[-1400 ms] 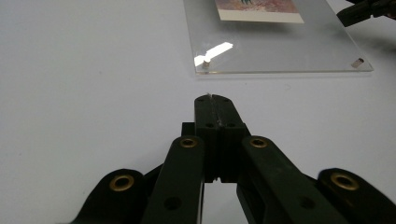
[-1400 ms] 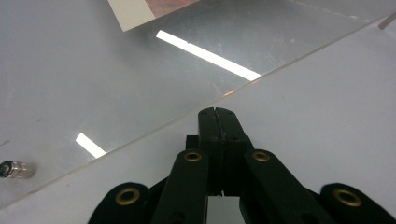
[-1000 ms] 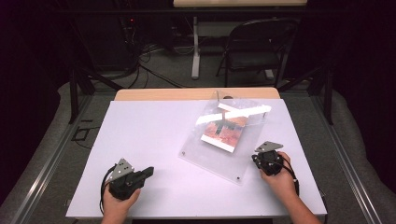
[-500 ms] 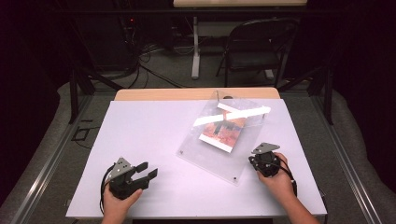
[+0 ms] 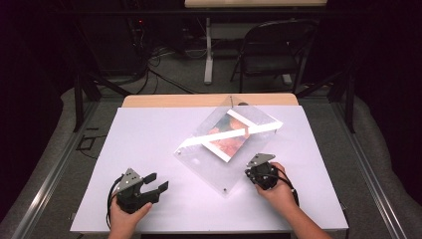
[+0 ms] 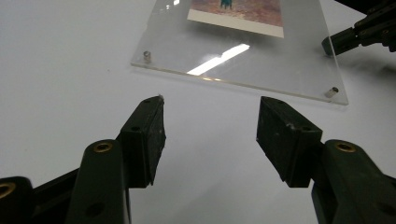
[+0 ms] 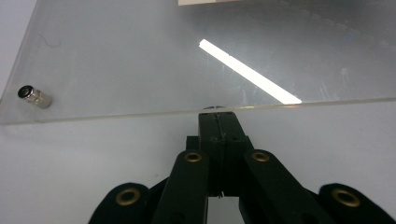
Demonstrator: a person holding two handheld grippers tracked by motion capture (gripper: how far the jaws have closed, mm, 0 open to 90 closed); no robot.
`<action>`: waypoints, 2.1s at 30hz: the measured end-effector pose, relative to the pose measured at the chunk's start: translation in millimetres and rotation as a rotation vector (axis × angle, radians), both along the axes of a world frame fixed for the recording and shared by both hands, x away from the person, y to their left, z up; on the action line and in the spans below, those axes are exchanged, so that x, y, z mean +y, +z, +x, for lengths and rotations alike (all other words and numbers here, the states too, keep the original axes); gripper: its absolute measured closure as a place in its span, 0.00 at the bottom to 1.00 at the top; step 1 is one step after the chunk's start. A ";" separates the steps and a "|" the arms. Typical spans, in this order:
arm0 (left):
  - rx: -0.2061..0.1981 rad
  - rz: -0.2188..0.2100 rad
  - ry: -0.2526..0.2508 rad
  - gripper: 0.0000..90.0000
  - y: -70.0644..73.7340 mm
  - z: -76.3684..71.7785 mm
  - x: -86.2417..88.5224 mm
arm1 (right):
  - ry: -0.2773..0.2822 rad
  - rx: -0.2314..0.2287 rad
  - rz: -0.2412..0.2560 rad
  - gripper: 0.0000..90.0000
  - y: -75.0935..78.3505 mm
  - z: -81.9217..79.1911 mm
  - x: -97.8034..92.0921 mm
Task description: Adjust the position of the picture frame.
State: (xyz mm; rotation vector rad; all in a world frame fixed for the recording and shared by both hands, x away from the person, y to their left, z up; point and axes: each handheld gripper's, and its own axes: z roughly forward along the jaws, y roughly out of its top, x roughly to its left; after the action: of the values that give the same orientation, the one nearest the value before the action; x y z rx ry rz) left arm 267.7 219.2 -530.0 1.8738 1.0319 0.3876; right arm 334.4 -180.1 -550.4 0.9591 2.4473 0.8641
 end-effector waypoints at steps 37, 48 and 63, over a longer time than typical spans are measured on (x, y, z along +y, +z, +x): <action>0.010 -0.011 0.002 0.44 -2.0 0.5 0.7 | -0.141 -0.162 0.155 0.48 7.0 43.8 -53.2; 0.022 -0.021 0.003 0.42 -3.4 2.1 0.7 | -0.255 -0.216 0.157 0.49 6.5 68.2 -85.8; 0.036 -0.030 0.011 0.42 -4.6 3.1 2.4 | -0.268 -0.240 0.143 0.66 -1.8 100.8 -86.6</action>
State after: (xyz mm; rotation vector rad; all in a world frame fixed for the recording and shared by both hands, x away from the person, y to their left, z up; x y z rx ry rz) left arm 270.8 221.6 -534.6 1.8552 1.0668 0.3438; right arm 435.2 -266.7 -552.2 1.1313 2.0235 1.0034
